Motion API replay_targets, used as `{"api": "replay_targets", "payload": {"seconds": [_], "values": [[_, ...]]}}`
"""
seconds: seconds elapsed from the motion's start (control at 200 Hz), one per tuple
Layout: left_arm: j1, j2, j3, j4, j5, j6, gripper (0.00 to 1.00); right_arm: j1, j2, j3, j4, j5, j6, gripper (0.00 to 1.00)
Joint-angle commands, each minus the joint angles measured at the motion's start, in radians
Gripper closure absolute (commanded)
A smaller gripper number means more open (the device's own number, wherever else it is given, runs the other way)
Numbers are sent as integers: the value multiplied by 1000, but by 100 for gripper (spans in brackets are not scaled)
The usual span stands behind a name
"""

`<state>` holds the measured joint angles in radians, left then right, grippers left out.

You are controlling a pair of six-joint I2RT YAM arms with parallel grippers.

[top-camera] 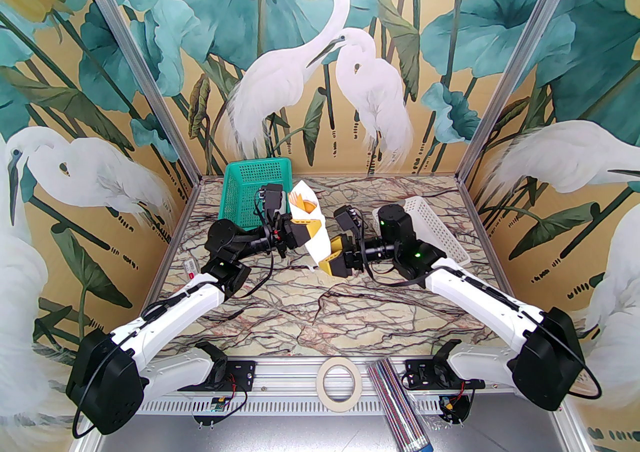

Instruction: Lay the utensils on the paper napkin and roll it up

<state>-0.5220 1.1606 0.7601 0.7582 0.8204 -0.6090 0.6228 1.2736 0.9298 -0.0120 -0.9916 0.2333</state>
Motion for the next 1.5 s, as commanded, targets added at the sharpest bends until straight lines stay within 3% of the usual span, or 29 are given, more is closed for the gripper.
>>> {"api": "replay_targets", "payload": {"seconds": [0.0, 0.58, 0.625, 0.68, 0.87, 1.025, 1.185, 1.495], "values": [[1, 7, 37, -14, -24, -7, 100, 5, 11, -7, -34, -3, -22, 50], [3, 20, 59, -78, -52, -13, 100, 3, -39, -35, -94, 14, -73, 94], [2, 22, 57, -74, -51, -15, 100, 4, -46, -35, -86, 13, -66, 90], [2, 25, 59, -70, -45, -18, 100, 4, -52, -33, -80, 11, -59, 73], [2, 33, 52, -46, -30, -33, 100, -24, -93, -37, -39, 2, -11, 42], [2, 34, 45, -33, -23, -42, 100, -100, -134, -57, 24, -10, 40, 24], [2, 42, 39, -3, -12, -61, 100, -108, -90, -12, 46, -51, 51, 19], [2, 53, 39, 6, -12, -70, 100, -62, 12, 74, 116, -43, 64, 22]]}}
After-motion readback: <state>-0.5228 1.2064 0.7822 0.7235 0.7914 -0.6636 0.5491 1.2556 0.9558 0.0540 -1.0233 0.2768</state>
